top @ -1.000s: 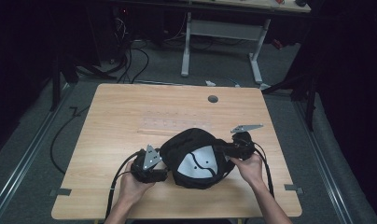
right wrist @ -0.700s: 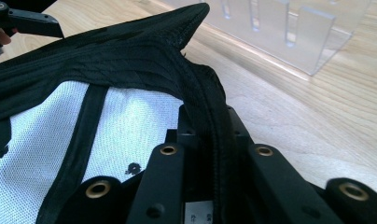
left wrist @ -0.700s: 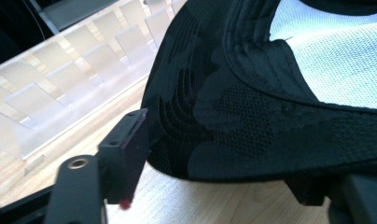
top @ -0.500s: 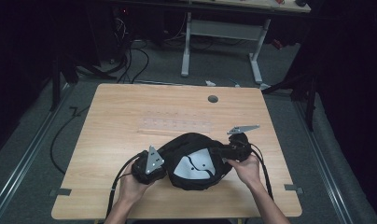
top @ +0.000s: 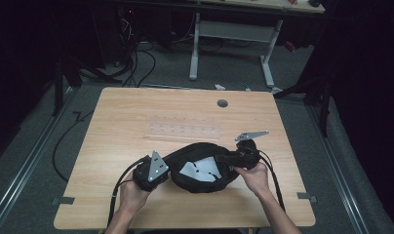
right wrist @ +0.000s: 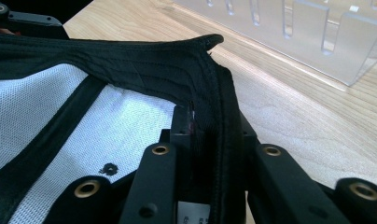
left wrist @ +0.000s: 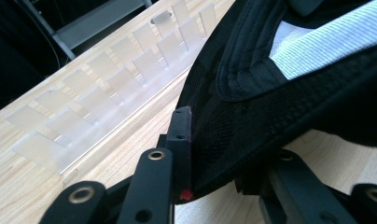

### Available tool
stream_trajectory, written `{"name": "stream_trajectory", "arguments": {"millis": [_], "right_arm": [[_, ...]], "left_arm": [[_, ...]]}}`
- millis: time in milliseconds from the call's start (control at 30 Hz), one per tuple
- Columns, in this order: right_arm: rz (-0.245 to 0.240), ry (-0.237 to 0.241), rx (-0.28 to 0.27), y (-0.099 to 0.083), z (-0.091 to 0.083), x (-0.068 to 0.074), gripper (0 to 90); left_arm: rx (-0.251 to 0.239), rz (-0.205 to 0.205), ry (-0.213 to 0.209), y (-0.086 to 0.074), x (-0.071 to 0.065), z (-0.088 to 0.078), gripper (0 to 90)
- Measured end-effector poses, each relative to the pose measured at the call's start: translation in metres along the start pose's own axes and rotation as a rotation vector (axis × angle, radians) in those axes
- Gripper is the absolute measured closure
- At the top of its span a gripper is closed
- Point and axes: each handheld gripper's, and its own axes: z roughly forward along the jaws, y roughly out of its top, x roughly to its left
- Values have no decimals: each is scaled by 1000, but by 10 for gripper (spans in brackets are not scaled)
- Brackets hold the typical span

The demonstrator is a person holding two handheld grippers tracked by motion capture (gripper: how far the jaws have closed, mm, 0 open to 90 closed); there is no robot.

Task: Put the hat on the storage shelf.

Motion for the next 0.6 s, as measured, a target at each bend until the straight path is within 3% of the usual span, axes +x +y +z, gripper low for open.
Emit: {"name": "stream_trajectory", "arguments": {"millis": [133,400,600], "right_arm": [[0,7,-13,1,0,0,726],[5,-30,-62,2,-7,-2,636],[40,-33,-93,4,-10,-7,563]], "left_arm": [[1,10,-17,1,0,-3,756],[70,55,-69,-3,-8,-8,820],[111,79,-100,-3,-10,-11,852]]}}
